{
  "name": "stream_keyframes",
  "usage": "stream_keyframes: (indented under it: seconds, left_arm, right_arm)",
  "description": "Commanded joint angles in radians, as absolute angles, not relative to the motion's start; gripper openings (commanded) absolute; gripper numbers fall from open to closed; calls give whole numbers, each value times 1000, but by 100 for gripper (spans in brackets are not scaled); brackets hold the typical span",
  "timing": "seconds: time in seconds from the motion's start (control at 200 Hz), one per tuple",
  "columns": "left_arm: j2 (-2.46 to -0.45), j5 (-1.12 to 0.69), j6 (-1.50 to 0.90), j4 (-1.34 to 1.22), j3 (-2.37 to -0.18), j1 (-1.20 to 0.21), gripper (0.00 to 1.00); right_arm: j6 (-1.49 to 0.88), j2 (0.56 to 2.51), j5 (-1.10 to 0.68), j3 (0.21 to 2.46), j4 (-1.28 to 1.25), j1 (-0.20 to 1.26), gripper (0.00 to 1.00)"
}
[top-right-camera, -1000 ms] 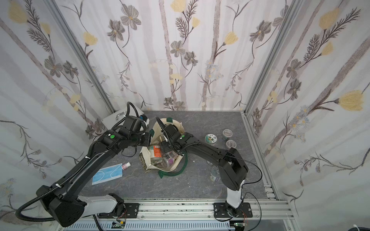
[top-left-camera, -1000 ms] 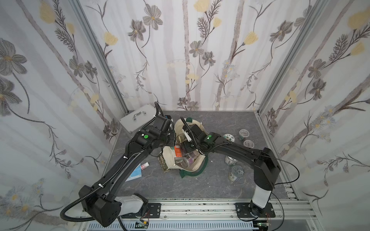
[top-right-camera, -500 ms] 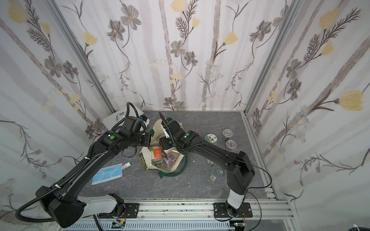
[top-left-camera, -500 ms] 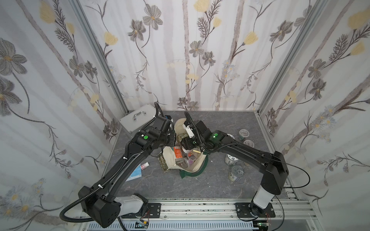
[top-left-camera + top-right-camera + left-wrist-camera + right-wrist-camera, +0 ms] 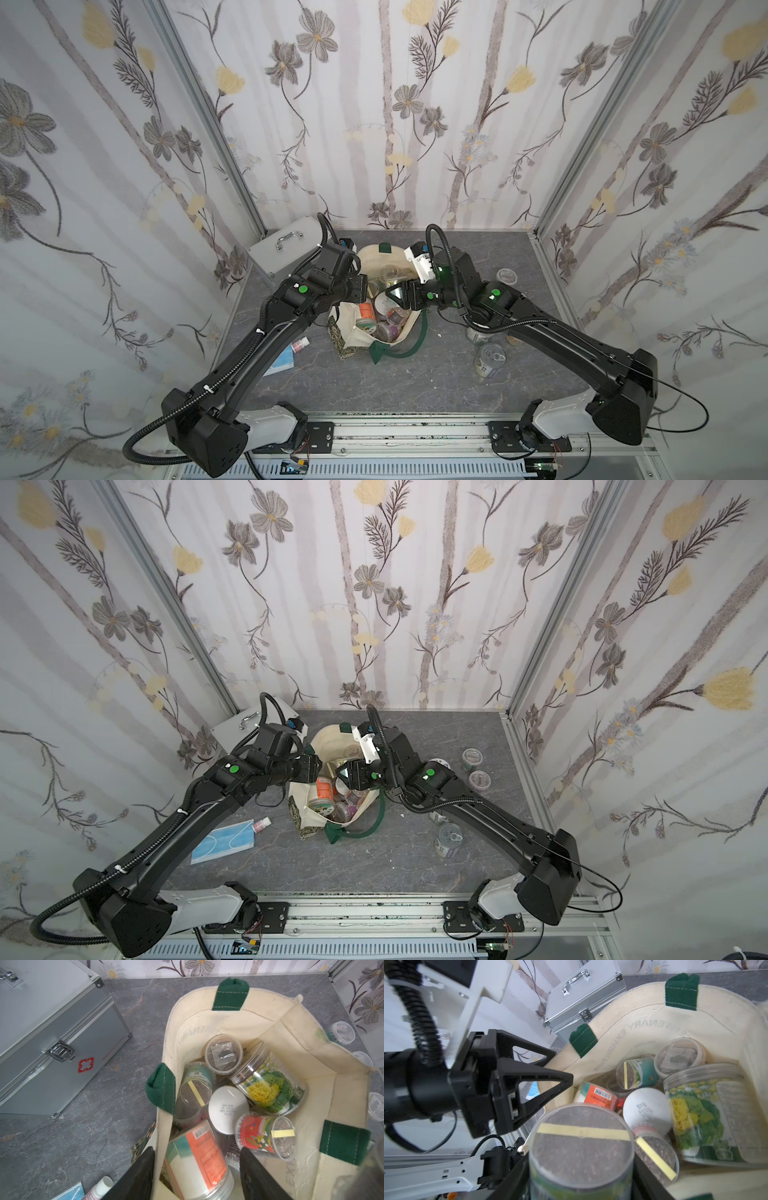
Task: Take out the seed jars from the canvas bag
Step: Pick up the seed jar from the canvas bag, then place the seed jar at the center of the board.
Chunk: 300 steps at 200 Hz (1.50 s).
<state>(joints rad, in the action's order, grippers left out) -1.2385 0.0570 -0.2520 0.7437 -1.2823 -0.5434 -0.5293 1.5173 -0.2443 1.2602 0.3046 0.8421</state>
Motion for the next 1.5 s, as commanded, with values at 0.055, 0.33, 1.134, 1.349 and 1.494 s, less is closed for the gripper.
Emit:
stream_keyframes:
  seconds: [0.055, 0.33, 1.134, 1.349, 1.494]
  left_arm:
    - [-1201, 74, -273, 724, -1279, -544, 82]
    - [-1163, 70, -300, 715, -1265, -544, 91]
    - [-1111, 69, -321, 692, -1198, -543, 93]
    - [-1103, 76, -315, 689, -1193, -544, 93]
    - [-1095, 87, -308, 692, -1187, -544, 94]
  right_arm:
    - [-633, 1376, -366, 1102, 209, 827, 62]
    - [-850, 1145, -516, 779, 72, 813, 62]
    - [-1709, 1306, -604, 416, -442, 962, 65]
    - [-1795, 1507, -659, 529, -473, 1003, 64]
    - [-1857, 1589, -688, 557, -519, 1016, 62]
